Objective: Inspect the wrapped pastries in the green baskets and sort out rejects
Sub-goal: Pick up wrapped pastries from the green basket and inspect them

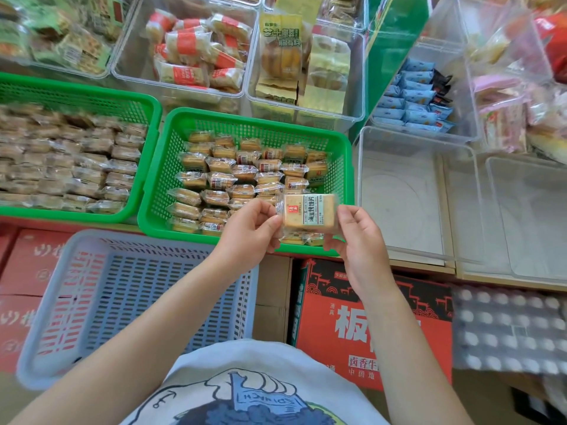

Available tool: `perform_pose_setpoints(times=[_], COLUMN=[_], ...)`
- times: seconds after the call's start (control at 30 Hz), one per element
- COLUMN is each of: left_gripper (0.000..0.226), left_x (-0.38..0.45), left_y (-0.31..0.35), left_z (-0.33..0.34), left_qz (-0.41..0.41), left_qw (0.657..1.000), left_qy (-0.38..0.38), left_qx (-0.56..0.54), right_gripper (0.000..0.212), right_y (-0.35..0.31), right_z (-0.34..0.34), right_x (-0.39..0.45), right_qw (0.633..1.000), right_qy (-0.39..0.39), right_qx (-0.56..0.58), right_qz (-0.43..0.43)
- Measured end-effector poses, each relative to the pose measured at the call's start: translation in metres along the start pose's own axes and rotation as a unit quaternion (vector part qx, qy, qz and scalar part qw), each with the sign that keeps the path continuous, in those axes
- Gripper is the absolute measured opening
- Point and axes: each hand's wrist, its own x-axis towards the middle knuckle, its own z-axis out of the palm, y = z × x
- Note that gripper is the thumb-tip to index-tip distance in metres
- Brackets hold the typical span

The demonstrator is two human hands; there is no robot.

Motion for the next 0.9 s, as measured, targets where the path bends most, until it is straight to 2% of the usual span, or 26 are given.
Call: perform_pose_setpoints(times=[0.13,0.33,0.47,0.57,0.63,0.7,0.77,0.83,0.9], left_gripper=[0.009,0.014,0.025,0.033,0.037,0.042,0.044,0.043,0.042], left_x=[0.001,0.001,0.002,0.005,0.008,0.012,0.019,0.026,0.034], left_y=[-0.003,-0.002,0.000,-0.001,-0.001,-0.003,-0.008,-0.012,-0.016], left_z=[0.001,-0.008,-0.011,-0.011,-0.011,-0.012,-0.012,-0.010,-0.006], left_qz=[0.006,0.013,0.022,0.015,0.003,-0.010,-0.023,-0.037,-0.044], left_qw=[1.000,0.981,0.966,0.962,0.961,0.965,0.974,0.983,0.987], left_qy=[-0.008,-0.098,-0.151,-0.165,-0.165,-0.167,-0.165,-0.152,-0.136], left_qx=[0.001,-0.165,-0.208,-0.216,-0.221,-0.202,-0.151,-0.100,-0.070], right_gripper=[0.023,0.016,0.015,0.014,0.032,0.044,0.032,0.014,0.010], right_y=[-0.003,-0.004,-0.004,0.001,0.002,0.001,0.003,0.006,0.010], right_z=[0.002,0.002,-0.002,-0.008,-0.012,-0.015,-0.015,-0.015,-0.015], right_x=[0.000,0.002,0.007,0.014,0.016,0.015,0.016,0.020,0.025], right_qw=[0.999,0.998,0.994,0.984,0.977,0.979,0.987,0.995,0.992], right_qy=[0.014,0.052,0.056,0.024,-0.016,-0.043,-0.015,0.062,0.122], right_qx=[-0.013,0.005,0.088,0.178,0.213,0.196,0.156,0.077,0.016], right_qz=[-0.028,-0.040,-0.022,0.002,0.027,0.034,0.019,-0.005,-0.032])
